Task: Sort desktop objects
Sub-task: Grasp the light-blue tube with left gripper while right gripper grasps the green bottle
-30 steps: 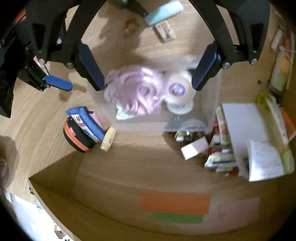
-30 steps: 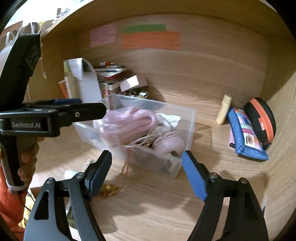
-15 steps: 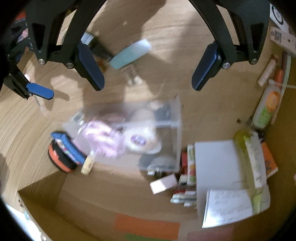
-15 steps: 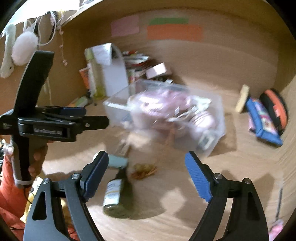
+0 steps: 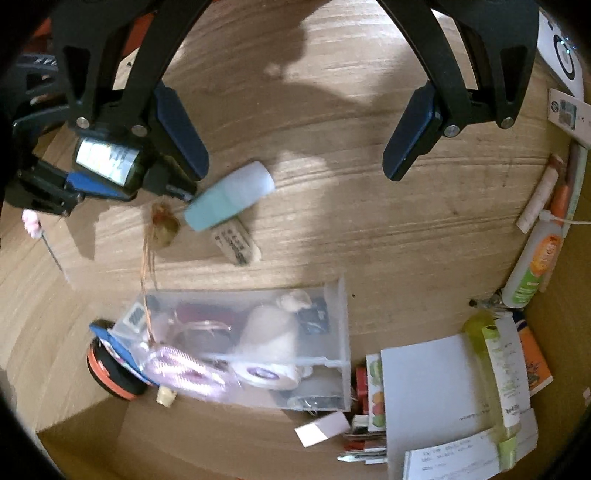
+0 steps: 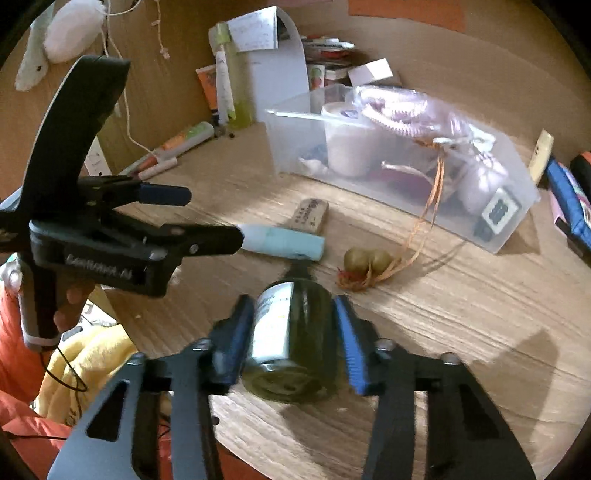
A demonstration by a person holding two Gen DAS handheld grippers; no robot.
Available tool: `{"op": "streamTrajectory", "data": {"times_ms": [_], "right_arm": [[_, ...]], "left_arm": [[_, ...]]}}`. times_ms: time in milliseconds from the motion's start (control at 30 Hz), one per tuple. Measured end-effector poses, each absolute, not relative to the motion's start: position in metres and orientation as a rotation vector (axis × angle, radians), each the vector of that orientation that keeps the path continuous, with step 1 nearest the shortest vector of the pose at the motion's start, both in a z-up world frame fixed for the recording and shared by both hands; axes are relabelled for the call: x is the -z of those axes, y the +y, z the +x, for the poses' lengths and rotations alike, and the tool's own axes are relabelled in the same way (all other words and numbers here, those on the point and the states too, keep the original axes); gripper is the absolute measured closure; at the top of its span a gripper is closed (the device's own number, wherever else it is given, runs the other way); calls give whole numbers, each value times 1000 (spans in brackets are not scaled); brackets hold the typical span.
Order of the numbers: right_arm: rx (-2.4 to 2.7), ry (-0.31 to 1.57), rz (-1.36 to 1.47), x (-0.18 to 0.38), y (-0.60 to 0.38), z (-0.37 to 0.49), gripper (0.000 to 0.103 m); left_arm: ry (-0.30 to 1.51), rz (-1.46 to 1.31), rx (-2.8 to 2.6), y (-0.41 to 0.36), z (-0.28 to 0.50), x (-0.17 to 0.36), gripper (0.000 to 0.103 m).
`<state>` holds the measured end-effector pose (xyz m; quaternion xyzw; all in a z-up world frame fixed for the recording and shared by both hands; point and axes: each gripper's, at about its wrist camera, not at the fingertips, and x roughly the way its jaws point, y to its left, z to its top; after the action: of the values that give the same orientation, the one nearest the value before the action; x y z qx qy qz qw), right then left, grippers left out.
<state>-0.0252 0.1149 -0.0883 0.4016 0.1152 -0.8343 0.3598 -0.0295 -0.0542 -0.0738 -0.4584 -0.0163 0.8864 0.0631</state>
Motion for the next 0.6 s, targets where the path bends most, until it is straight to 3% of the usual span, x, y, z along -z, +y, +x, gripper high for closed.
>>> {"op": "streamTrajectory", "data": {"times_ms": [300, 333, 467, 600], "right_arm": [[2202, 201, 1026, 82, 145, -28, 65], [2219, 186, 1027, 81, 151, -30, 65], [2259, 145, 1023, 76, 168, -34, 65], [2281, 112, 1013, 71, 182, -36, 65]], "left_arm": [[67, -1370, -2631, -28, -42, 81, 7], [95, -1350, -2629, -24, -42, 80, 9], [130, -1340, -2565, -11, -47, 81, 37], [162, -1337, -2578, -7, -50, 82, 44]]}}
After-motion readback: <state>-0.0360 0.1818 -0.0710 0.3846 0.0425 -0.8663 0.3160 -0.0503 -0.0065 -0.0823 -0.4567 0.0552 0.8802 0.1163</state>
